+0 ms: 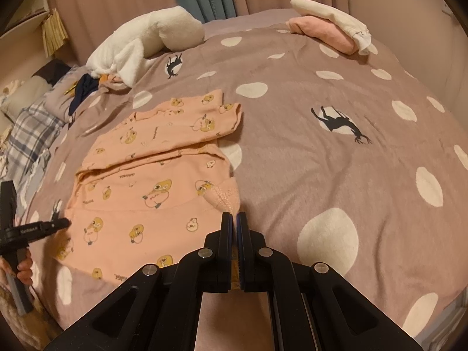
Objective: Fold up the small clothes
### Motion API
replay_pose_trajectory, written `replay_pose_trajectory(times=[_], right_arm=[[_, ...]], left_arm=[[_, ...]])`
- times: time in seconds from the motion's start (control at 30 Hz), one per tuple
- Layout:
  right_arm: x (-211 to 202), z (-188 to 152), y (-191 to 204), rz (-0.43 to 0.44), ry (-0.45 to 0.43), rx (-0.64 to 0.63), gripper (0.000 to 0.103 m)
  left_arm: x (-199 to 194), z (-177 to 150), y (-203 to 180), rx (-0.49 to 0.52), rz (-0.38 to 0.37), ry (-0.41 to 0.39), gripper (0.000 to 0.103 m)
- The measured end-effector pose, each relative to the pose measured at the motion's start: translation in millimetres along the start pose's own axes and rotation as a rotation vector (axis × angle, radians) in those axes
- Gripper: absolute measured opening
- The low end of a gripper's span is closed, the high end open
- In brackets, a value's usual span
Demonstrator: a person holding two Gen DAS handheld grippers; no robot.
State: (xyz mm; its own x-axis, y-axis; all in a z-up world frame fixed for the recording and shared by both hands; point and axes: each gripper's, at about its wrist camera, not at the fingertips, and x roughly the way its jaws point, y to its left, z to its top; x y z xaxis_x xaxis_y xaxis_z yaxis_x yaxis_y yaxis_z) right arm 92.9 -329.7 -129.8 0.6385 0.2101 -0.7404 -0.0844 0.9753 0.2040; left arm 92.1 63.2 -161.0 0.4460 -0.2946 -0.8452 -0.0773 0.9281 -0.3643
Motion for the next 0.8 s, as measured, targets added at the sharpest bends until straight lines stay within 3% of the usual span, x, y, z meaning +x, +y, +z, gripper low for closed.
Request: replay_pose_trajectory(times=[0.33, 0.73, 0.8], right_arm=[[-2, -2, 1, -0.002, -0.002, 0.000, 0.004], [2, -2, 2, 0.006, 0.008, 0.003, 0.004], [3, -1, 2, 0.009, 0.008, 0.005, 0.004]], left_arm=[[-8, -23, -2, 0.007, -0.034, 0.036, 0.030], [17, 8, -5, -0.052, -0.123, 0.043, 0.027], [19, 11, -6, -0.054, -0.102, 0.031, 0.009]])
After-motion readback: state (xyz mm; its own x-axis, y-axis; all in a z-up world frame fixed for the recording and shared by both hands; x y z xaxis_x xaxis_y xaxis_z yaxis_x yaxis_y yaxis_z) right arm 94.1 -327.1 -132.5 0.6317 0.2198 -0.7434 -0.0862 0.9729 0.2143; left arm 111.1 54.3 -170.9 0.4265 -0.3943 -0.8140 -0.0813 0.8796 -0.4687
